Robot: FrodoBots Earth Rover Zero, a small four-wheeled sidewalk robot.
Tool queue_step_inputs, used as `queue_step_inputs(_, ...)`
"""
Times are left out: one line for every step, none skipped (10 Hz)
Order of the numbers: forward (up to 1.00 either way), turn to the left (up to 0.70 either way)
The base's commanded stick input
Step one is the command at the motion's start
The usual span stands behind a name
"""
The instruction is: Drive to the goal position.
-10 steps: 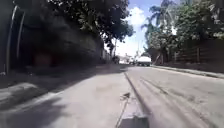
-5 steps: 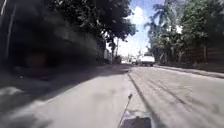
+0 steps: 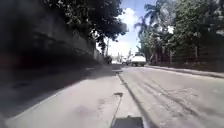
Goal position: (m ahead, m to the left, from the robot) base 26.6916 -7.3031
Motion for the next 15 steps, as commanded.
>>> queue_step_inputs(1.00, -0.01)
queue_step_inputs(1.00, -0.01)
queue_step_inputs(1.00, -0.02)
queue_step_inputs(1.00, -0.03)
queue_step_inputs(1.00, -0.16)
queue_step_inputs(1.00, -0.36)
queue_step_inputs(1.00, -0.41)
queue_step_inputs(1.00, -0.36)
queue_step_inputs(1.00, -0.05)
queue_step_inputs(1.00, -0.01)
queue_step_inputs(1.00, -0.01)
queue_step_inputs(1.00, -0.01)
queue_step_inputs(1.00, -0.02)
queue_step_inputs(1.00, -0.03)
queue_step_inputs(1.00, -0.01)
